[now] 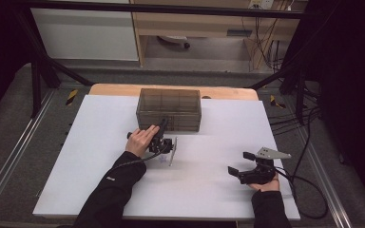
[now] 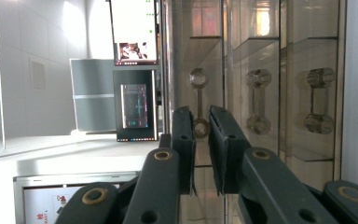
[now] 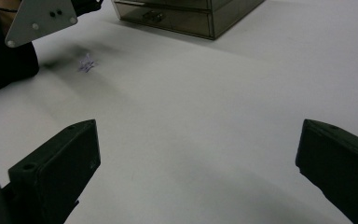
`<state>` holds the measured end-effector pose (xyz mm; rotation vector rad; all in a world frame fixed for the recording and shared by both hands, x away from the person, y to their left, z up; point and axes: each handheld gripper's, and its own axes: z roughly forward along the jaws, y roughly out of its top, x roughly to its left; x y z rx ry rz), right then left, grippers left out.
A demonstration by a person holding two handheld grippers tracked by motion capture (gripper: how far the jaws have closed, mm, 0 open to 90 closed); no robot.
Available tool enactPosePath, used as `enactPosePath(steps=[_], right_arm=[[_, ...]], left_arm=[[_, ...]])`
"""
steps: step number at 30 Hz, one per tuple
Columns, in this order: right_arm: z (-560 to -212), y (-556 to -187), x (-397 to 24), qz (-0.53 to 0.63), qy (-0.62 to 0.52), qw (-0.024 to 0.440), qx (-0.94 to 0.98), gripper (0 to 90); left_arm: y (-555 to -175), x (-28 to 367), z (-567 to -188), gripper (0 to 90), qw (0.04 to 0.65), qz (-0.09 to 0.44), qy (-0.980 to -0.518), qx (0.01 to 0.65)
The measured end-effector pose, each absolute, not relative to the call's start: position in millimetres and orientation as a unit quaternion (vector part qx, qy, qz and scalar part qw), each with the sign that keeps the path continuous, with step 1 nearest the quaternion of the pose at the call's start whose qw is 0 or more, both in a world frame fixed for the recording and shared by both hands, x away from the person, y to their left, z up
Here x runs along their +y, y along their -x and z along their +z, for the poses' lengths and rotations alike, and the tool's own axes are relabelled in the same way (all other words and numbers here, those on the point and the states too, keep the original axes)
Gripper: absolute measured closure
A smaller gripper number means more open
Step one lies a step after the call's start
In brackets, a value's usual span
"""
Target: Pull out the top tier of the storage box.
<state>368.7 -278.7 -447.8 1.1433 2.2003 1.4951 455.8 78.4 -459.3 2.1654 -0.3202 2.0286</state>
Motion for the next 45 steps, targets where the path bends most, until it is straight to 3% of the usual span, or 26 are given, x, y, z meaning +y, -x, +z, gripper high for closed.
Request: enactPosePath(steps=[19,31,45], right_arm=[[-448.4,-368.9,-278.1,0.511,-0.391,0.122,0.756,0.3],[-448.4,-368.9,-278.2,0.51,-0.391,0.123,0.756,0.3],[-448.4,-368.9,-278.3,0.511,-0.391,0.122,0.756,0.3]], left_arm=[[-446.2,82.3,-456.6,79.8,0.087,0.669,-0.729,-0.111],[-452.2,93.0,-442.4,58.9,0.099,0.646,-0.75,-0.101],[-457.5,90.0,-447.3,60.1,0.08,0.643,-0.755,-0.102]])
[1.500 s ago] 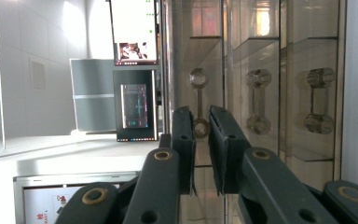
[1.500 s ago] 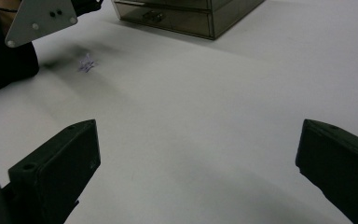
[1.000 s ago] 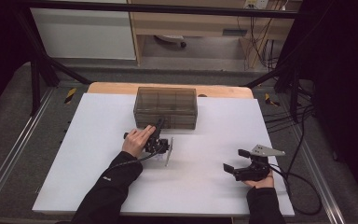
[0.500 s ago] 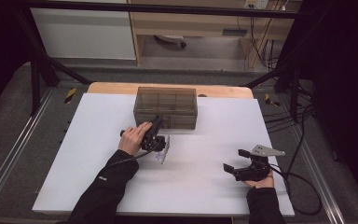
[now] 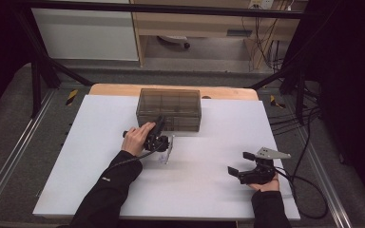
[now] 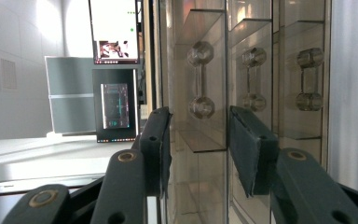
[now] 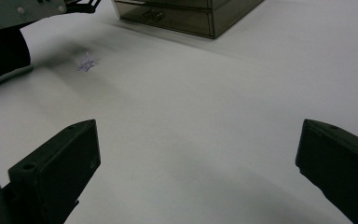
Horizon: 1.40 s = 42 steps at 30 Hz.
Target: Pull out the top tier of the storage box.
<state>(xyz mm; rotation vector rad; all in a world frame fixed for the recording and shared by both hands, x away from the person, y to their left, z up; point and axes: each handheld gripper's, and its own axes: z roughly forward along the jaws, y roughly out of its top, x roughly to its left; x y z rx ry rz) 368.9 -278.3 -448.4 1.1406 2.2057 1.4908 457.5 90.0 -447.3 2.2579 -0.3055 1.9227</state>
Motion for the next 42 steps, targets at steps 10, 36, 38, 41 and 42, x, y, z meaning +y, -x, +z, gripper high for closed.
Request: enactPosePath(steps=[10,36,38,41,42], right_arm=[[-448.3,-368.9,-278.5,0.511,-0.391,0.122,0.755,0.4],[-448.7,-369.1,-278.1,0.51,-0.392,0.12,0.757,0.4],[-448.8,-369.2,-277.9,0.51,-0.392,0.121,0.756,0.4],[-448.9,-369.3,-277.9,0.51,-0.392,0.12,0.757,0.4],[-448.9,-369.3,-277.8,0.509,-0.392,0.12,0.756,0.4]], left_arm=[[-456.5,90.1,-447.6,60.9,0.089,0.642,-0.756,-0.095],[-446.7,90.4,-446.5,61.0,0.091,0.639,-0.758,-0.098],[-445.6,90.7,-446.3,61.0,0.089,0.639,-0.758,-0.098],[-444.5,91.0,-446.7,61.0,0.09,0.639,-0.758,-0.097],[-444.5,91.2,-447.4,61.0,0.093,0.64,-0.757,-0.097]])
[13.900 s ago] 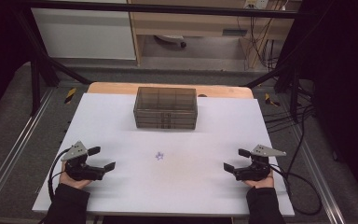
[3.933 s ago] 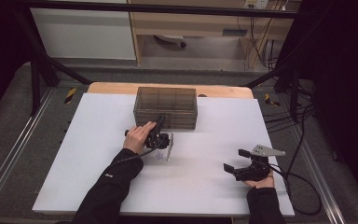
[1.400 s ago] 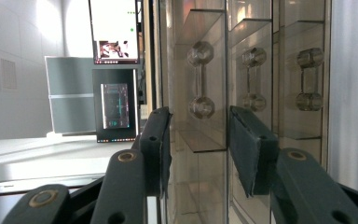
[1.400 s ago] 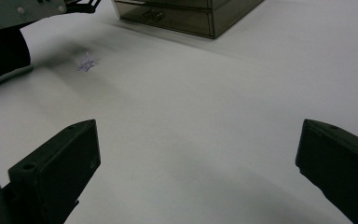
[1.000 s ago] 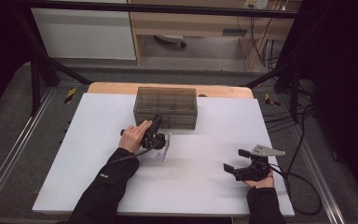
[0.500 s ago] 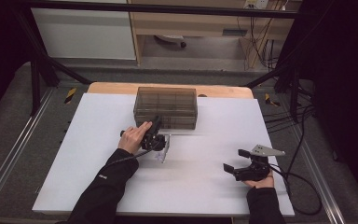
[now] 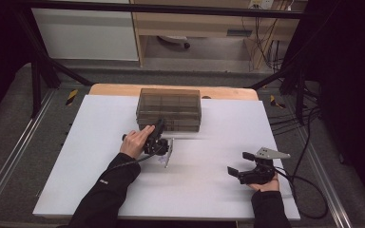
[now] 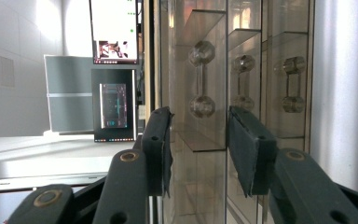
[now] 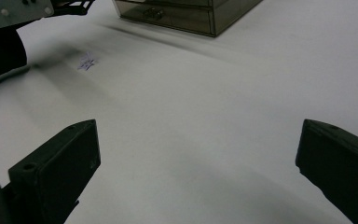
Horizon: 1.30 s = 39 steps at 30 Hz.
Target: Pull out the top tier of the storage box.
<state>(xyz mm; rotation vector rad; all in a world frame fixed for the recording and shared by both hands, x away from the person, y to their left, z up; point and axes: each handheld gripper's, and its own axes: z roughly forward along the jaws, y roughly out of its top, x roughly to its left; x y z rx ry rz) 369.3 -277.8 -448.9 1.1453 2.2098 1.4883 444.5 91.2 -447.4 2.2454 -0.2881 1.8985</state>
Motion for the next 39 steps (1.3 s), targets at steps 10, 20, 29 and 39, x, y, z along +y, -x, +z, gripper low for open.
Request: enactPosePath(steps=[10,20,29,39], right_arm=[[-449.1,-369.3,-277.7,0.509,-0.392,0.12,0.757,0.4],[-449.2,-369.4,-277.6,0.508,-0.392,0.12,0.757,0.4],[-449.3,-369.1,-277.3,0.507,-0.394,0.118,0.757,0.4],[-449.3,-369.1,-277.3,0.507,-0.394,0.118,0.757,0.4]], left_arm=[[-440.8,91.7,-447.7,61.0,0.093,0.642,-0.755,-0.098],[-436.9,92.6,-447.9,61.0,0.094,0.642,-0.754,-0.1],[-433.9,93.3,-448.1,61.0,0.093,0.642,-0.754,-0.1],[-429.1,94.0,-448.4,61.0,0.094,0.643,-0.753,-0.101]])
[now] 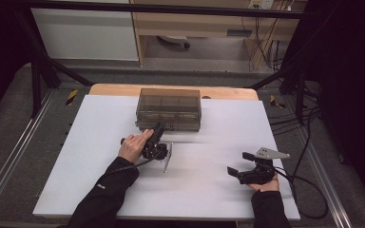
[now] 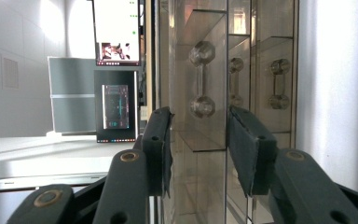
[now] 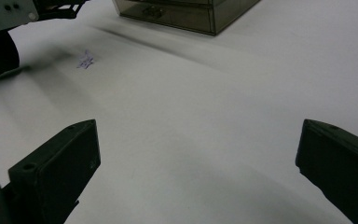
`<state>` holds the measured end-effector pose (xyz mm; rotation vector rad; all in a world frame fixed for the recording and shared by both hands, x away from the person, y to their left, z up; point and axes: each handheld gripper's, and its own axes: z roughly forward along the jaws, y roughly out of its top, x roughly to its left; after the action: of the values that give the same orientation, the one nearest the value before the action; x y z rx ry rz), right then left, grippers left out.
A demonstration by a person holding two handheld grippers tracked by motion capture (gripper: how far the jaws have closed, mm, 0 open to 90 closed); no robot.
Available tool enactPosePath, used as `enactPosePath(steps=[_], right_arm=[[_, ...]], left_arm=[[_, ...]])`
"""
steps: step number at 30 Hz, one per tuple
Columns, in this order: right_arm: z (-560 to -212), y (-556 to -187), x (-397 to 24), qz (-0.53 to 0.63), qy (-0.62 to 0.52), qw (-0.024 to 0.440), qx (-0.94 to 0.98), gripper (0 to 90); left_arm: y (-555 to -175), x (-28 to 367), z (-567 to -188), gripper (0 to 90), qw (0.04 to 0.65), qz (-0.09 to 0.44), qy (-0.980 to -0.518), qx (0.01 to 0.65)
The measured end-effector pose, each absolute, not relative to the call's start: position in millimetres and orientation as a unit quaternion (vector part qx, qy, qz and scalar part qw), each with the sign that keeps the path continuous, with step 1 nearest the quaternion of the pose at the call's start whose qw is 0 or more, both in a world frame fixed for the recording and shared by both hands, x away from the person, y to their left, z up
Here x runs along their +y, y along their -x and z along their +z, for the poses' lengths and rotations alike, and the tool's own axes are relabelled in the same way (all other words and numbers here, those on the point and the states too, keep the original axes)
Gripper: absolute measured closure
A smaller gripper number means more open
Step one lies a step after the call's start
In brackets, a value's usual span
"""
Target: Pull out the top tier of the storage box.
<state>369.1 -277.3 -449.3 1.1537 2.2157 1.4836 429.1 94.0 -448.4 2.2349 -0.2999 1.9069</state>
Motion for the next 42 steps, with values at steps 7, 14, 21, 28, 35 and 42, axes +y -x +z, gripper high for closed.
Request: enactPosePath(steps=[7,14,21,28,35,42], right_arm=[[-449.5,-369.3,-277.0,0.507,-0.393,0.118,0.758,0.4],[-449.6,-369.4,-277.0,0.507,-0.393,0.119,0.758,0.4],[-449.6,-369.3,-277.0,0.507,-0.393,0.119,0.758,0.4],[-449.7,-369.3,-276.9,0.507,-0.393,0.119,0.758,0.4],[-449.6,-369.2,-276.9,0.507,-0.394,0.119,0.758,0.4],[-449.7,-369.3,-276.8,0.507,-0.393,0.119,0.758,0.4]], left_arm=[[-425.9,94.6,-448.6,61.0,0.096,0.643,-0.753,-0.102],[-423.0,94.9,-448.5,61.1,0.097,0.642,-0.754,-0.101],[-420.1,95.2,-448.4,61.1,0.096,0.643,-0.753,-0.103],[-416.5,95.3,-449.3,61.1,0.098,0.643,-0.753,-0.103],[-413.6,95.3,-450.5,61.3,0.099,0.643,-0.753,-0.101],[-412.3,95.3,-450.3,61.3,0.098,0.644,-0.752,-0.1]])
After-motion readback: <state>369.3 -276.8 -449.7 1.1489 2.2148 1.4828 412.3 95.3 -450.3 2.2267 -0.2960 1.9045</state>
